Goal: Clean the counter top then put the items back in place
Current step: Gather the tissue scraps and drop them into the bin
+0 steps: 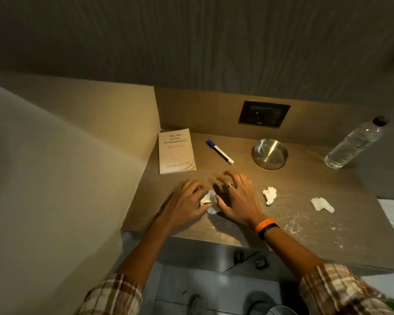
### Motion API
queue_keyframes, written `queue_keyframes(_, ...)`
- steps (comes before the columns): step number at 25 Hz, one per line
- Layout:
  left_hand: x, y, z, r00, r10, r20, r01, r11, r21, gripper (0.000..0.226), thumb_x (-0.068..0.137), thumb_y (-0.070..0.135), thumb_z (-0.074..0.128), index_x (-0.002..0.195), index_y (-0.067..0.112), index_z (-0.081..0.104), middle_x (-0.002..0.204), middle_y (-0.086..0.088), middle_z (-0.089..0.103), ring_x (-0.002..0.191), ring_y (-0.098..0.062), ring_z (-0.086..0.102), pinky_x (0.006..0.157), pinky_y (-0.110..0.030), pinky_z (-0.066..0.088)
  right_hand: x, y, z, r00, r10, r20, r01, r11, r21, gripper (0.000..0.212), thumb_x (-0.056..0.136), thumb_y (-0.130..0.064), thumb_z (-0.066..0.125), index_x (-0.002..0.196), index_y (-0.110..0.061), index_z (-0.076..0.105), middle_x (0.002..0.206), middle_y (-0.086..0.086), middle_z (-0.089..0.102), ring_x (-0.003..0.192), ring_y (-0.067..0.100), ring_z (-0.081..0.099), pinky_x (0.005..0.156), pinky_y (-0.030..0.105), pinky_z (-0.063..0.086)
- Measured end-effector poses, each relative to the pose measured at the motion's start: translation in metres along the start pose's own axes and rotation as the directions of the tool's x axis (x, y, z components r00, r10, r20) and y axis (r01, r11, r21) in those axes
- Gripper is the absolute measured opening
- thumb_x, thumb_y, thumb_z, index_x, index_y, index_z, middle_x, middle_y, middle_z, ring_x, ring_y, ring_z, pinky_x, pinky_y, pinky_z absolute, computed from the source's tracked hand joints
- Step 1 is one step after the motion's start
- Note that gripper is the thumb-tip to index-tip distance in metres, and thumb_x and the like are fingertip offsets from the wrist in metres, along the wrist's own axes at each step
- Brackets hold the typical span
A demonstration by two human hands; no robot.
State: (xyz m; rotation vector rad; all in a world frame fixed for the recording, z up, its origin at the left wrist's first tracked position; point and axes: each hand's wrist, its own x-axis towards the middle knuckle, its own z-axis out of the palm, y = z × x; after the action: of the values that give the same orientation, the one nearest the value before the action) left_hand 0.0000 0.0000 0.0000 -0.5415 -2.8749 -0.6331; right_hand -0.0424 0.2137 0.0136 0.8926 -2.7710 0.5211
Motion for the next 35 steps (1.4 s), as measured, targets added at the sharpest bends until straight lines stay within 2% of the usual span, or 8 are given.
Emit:
queue_keyframes(8,0.016,0.016,0.021,0.995,0.097,0.000,-0.097,0.993,-0.066,0.019,0.096,0.023,0.061,0.113,0.020,0.068,0.107,0.006,0.058,0.094,-0.005,0.054,0.077,-0.028,0.052,-0.068,0.028,0.003,0.997,0.082,0.000,-0.082,0.996,-0.031,0.015,0.088,-0.024,0.059,0.098,-0.016,0.067,0.096,0.004,0.060,0.085,0.024,0.054,0.071,0.037,0.046)
queue_keyframes(11,0.036,0.033,0.023,0.995,0.099,-0.023,-0.101,0.991,-0.085,0.027,0.091,0.018,0.066,0.118,0.022,0.065,0.111,0.007,0.060,0.095,-0.003,0.055,0.081,-0.022,0.052,-0.074,0.032,0.002,0.997,0.062,-0.041,-0.061,0.998,0.023,0.017,0.096,-0.027,0.061,0.101,-0.012,0.068,0.097,0.005,0.064,0.085,0.021,0.057,0.065,0.034,0.050)
queue_keyframes(14,0.072,0.065,0.035,0.988,0.153,0.024,-0.148,0.979,-0.141,0.032,0.083,0.019,0.075,0.114,0.019,0.066,0.115,0.002,0.059,0.100,-0.009,0.057,0.083,-0.020,0.050,-0.091,0.048,-0.013,0.980,0.153,-0.130,-0.146,0.987,0.061,0.021,0.088,-0.017,0.073,0.107,-0.008,0.069,0.109,0.006,0.067,0.094,0.017,0.061,0.077,0.026,0.055)
queue_keyframes(20,0.127,0.138,0.088,0.958,0.267,0.104,-0.264,0.963,-0.042,0.019,0.081,0.015,0.071,0.100,0.009,0.071,0.109,-0.009,0.064,0.101,-0.027,0.057,0.073,-0.032,0.046,-0.118,0.121,-0.059,0.779,0.520,-0.351,-0.542,0.839,0.039,0.020,0.085,0.006,0.066,0.103,-0.003,0.072,0.103,0.011,0.068,0.095,0.024,0.064,0.081,0.026,0.052)
queue_keyframes(24,0.128,0.144,0.111,0.962,0.228,0.152,-0.234,0.972,0.025,0.029,0.085,0.017,0.069,0.113,0.008,0.067,0.121,-0.010,0.062,0.110,-0.025,0.053,0.088,-0.035,0.047,-0.120,0.170,-0.062,0.607,0.759,-0.233,-0.771,0.634,0.058,0.019,0.097,-0.009,0.054,0.108,-0.006,0.068,0.117,0.010,0.063,0.100,0.023,0.062,0.079,0.017,0.046)
queue_keyframes(26,0.129,0.143,0.113,0.957,0.229,0.175,-0.241,0.969,0.050,0.039,0.078,0.008,0.075,0.117,0.008,0.066,0.122,-0.011,0.062,0.110,-0.026,0.054,0.086,-0.034,0.047,-0.122,0.181,-0.055,0.672,0.724,-0.152,-0.740,0.662,-0.120,0.020,0.095,-0.009,0.053,0.105,-0.005,0.070,0.116,0.013,0.065,0.100,0.029,0.063,0.080,0.036,0.054)
queue_keyframes(28,0.131,0.144,0.112,0.961,0.218,0.171,-0.231,0.971,0.061,0.043,0.074,0.002,0.078,0.115,0.007,0.067,0.119,-0.010,0.064,0.107,-0.027,0.056,0.082,-0.034,0.048,-0.122,0.182,-0.053,0.711,0.692,-0.122,-0.700,0.681,-0.217,0.021,0.091,-0.004,0.051,0.098,-0.007,0.071,0.107,0.014,0.066,0.097,0.030,0.062,0.076,0.038,0.054)
queue_keyframes(35,0.091,0.181,0.109,0.975,0.220,0.027,-0.219,0.975,-0.035,0.033,0.066,-0.003,0.082,0.095,0.007,0.071,0.099,-0.008,0.069,0.091,-0.026,0.059,0.066,-0.031,0.051,-0.151,0.146,-0.071,0.815,0.552,-0.176,-0.575,0.810,-0.119,0.015,0.085,-0.002,0.066,0.096,-0.006,0.075,0.100,0.009,0.071,0.095,0.027,0.065,0.072,0.036,0.056)
